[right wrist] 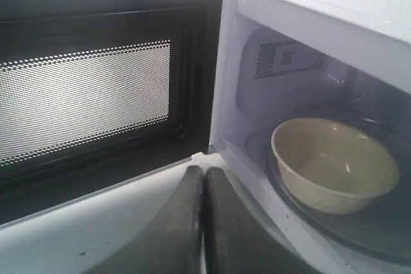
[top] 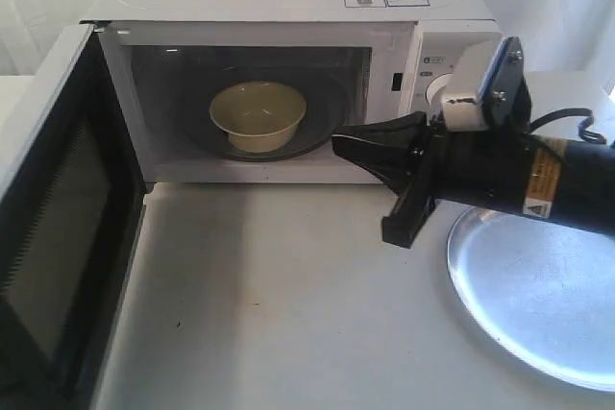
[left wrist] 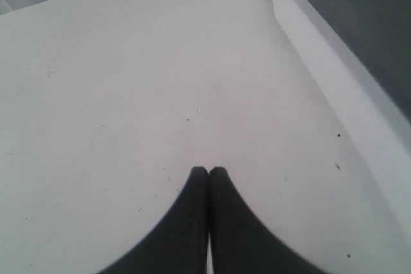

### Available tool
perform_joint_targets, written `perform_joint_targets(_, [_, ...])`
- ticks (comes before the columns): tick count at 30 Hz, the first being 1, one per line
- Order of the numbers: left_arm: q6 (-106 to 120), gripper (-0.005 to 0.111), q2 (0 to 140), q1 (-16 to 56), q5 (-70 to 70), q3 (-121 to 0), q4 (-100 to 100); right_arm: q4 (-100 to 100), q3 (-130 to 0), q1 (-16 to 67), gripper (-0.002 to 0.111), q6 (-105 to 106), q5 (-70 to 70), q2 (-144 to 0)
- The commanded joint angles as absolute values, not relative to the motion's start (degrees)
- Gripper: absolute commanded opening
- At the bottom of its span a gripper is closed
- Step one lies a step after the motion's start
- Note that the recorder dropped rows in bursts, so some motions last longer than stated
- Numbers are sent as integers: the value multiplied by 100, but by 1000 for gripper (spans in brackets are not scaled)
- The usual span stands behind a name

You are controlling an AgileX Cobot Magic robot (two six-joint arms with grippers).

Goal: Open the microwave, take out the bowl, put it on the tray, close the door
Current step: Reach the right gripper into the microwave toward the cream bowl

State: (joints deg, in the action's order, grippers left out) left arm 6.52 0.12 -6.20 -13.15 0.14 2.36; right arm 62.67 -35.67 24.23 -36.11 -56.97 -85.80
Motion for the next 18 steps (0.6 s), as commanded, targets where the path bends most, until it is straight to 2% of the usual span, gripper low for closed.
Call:
perform_joint_targets(1, [627, 0, 0, -619, -1328, 0, 195, 5080, -3936, 2987, 4, -2721, -5239, -9069])
perform_joint_targets(10, [627, 0, 0, -619, -1328, 0, 195, 4333, -5576, 3621, 38, -2641, -4930, -10616])
perform_joint_targets(15, [627, 0, 0, -619, -1328, 0, 195, 3143, -6439, 3764, 64, -2548, -4873, -11500])
perform_joint_targets(18, [627, 0, 0, -619, -1328, 0, 195, 2936, -6961, 3778, 71, -2560, -4662, -11959])
